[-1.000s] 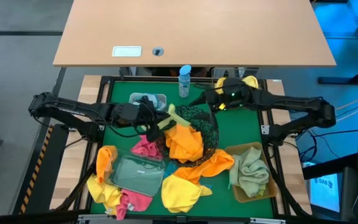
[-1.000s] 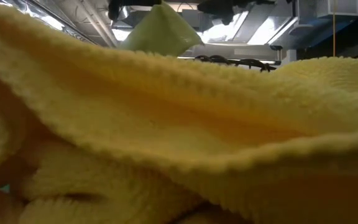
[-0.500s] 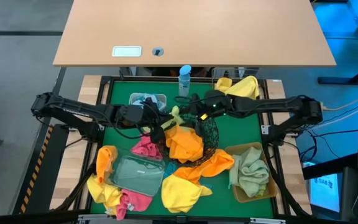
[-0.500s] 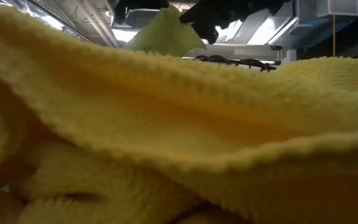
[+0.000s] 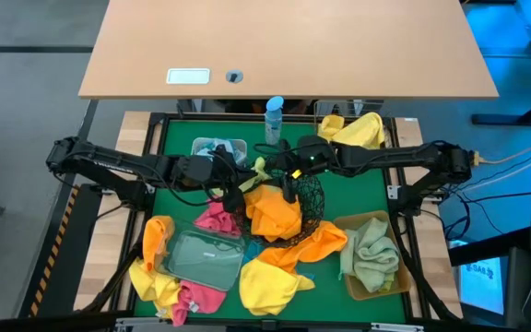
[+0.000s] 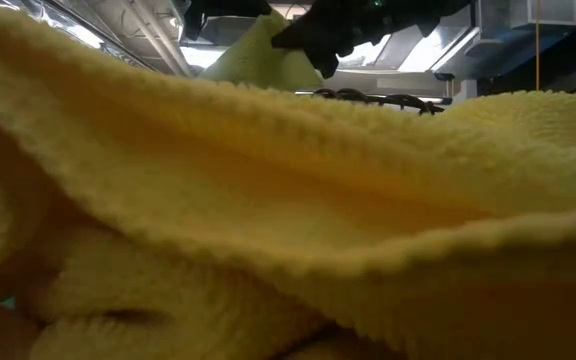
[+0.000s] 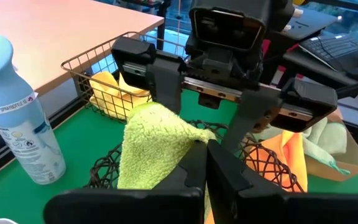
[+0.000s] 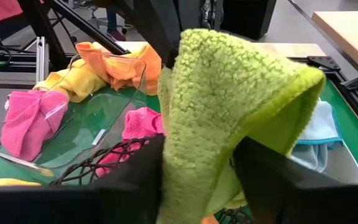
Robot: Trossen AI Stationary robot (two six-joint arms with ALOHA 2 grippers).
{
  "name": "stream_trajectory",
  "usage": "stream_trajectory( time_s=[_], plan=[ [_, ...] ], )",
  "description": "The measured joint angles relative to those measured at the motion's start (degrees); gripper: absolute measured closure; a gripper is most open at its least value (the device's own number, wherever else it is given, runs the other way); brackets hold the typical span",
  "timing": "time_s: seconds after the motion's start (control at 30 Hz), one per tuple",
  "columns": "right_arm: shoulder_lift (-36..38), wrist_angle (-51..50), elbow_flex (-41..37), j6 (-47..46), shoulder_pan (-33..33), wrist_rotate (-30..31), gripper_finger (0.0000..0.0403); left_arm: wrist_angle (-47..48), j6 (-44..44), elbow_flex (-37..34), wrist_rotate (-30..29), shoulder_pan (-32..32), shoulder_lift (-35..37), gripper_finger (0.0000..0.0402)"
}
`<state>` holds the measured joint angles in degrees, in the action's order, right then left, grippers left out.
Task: Sort microfiber towel by color & place in baskets
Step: Put the green microfiber towel into the yellow bin
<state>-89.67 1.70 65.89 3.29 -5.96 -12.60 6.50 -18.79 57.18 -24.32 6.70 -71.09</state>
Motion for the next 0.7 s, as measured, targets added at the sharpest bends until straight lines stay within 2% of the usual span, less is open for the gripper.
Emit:
stream_trajectory(
  time_s=[0.2, 0.27, 0.4, 0.53, 0.7],
  plan=[
    [0.0, 0.0, 0.0, 0.0, 0.0, 0.0, 0.0362, 0.0, 0.0, 0.0, 0.0, 0.0, 0.0, 0.0401],
    [0.0, 0.0, 0.0, 0.0, 0.0, 0.0, 0.0391, 0.1, 0.0, 0.0, 0.0, 0.0, 0.0, 0.0401],
    [0.2, -4.1, 2.1, 0.0, 0.0, 0.0, 0.0382, 0.4, 0.2, 0.0, 0.0, 0.0, 0.0, 0.0393],
    [0.7, -11.3, 6.2, 0.0, 0.0, 0.0, 0.0398, 0.4, 0.9, 0.0, 0.0, 0.0, 0.0, 0.0363],
    [0.7, -22.2, 12.0, 0.0, 0.7, -1.5, 0.0394, 1.0, 1.0, 0.0, 0.0, 0.0, 0.0, 0.0328]
  ],
)
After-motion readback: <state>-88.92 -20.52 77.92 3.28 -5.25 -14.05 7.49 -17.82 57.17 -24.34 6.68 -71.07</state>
